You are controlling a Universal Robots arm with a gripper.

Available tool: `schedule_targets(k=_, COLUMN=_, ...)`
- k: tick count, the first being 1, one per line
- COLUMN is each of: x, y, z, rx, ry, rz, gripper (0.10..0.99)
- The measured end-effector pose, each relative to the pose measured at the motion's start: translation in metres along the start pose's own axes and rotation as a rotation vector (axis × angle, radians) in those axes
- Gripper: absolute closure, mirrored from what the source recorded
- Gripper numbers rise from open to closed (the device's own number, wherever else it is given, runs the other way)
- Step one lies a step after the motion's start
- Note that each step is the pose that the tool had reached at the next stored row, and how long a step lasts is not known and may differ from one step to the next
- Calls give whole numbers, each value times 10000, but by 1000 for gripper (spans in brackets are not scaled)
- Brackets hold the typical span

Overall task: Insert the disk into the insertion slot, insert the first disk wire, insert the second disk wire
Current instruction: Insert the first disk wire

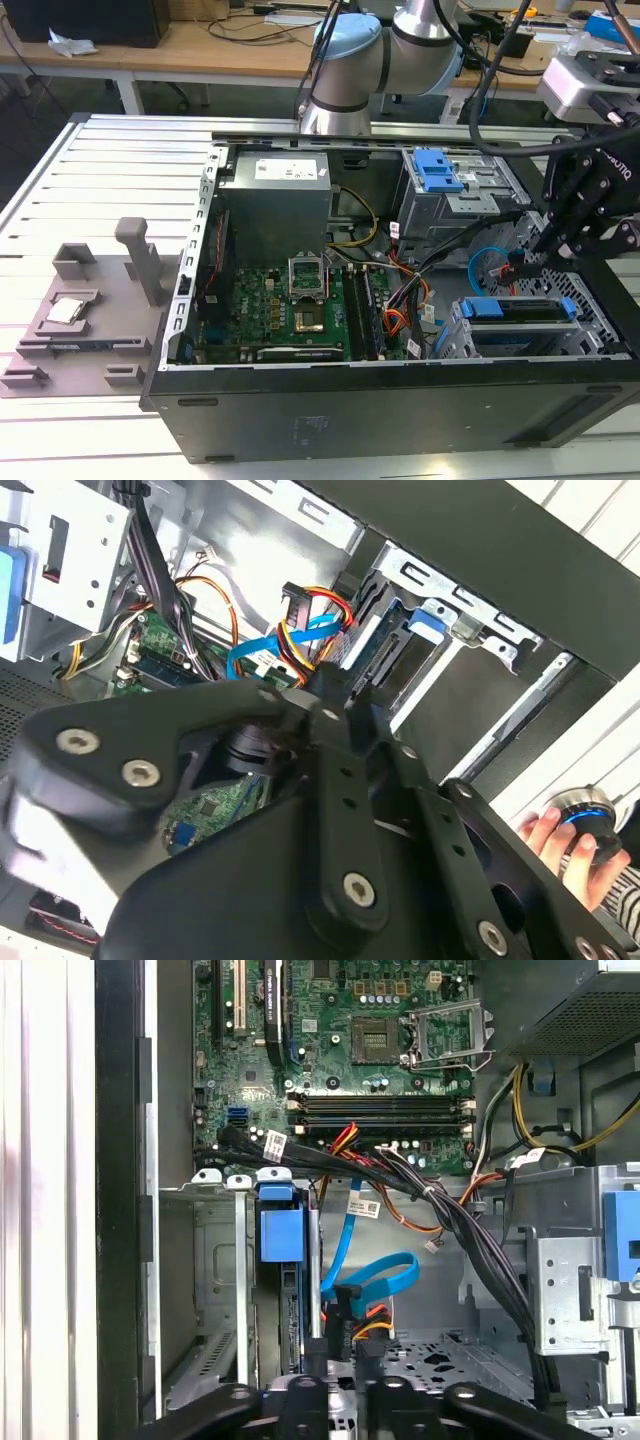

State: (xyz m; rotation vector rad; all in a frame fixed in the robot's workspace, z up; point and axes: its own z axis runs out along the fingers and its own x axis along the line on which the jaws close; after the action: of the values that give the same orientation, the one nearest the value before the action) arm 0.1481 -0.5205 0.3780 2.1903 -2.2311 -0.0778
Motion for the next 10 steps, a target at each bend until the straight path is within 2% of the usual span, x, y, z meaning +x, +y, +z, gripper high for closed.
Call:
schedule_targets(k=1, x=0, y=0, z=0, rx=0, ry=1, rz=1, gripper=784)
schedule_targets(k=4, x=-4, y=20, z=21, rx=1, ry=3, rz=14, gripper=784)
schedule_targets(k=6, x=-6, y=66, z=80, rx=1, ry=6, rz=43, gripper=784)
schedule_targets(k=10, x=-7, y=64, z=149, rx=2, ry=6, rz=60, gripper=784)
